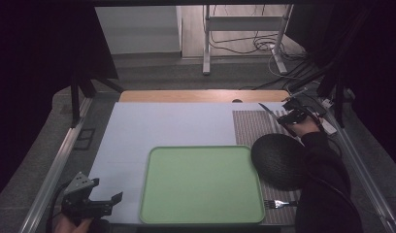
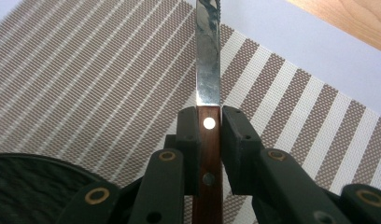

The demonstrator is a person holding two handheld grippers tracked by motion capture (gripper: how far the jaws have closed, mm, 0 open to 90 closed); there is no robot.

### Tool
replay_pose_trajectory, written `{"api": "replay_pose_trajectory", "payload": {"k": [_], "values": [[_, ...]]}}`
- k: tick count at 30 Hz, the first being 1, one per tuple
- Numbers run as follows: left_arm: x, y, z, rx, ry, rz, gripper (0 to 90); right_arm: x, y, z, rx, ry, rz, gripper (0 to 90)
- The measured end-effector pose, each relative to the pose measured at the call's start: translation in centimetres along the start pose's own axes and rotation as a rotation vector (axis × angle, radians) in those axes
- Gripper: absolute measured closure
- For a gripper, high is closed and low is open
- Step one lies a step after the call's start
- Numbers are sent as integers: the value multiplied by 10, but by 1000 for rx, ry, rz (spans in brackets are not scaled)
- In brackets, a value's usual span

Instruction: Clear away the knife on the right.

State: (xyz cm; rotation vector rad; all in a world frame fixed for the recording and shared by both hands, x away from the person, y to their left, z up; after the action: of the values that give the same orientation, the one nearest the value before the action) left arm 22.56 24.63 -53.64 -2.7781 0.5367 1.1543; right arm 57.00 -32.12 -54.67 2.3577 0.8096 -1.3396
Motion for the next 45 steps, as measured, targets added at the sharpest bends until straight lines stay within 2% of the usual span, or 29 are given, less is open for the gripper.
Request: {"api": "replay_pose_trajectory", "payload": {"k": [4,18,29,32,45], "values": [[0,0,0,-4,0,3,26,-3,-12,0,21,11,-27,774],[0,0,0,-5,1,3,26,-5,-57,3,16,27,-104,774],[0,0,0,-4,2,1,26,-12,-100,11,-31,34,-144,774],[0,0,0,-4,3,1,26,-13,-108,14,-54,34,-133,774],[-1,0,0,-4,3,-1,26,-27,-153,26,-103,55,-183,774]]}}
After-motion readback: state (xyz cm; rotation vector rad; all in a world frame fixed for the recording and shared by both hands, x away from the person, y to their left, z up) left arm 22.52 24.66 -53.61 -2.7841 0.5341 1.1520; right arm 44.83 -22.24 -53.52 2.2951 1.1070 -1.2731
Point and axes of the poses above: each handheld gripper's, and its own axes: x roughly forward along the jaws, z roughly out of its underside, y roughly to its right, the point moved 9 cm from there along x, roughly forward along the jaws, and after that the axes turned 6 degrees about -z, right-handed, at the moved point
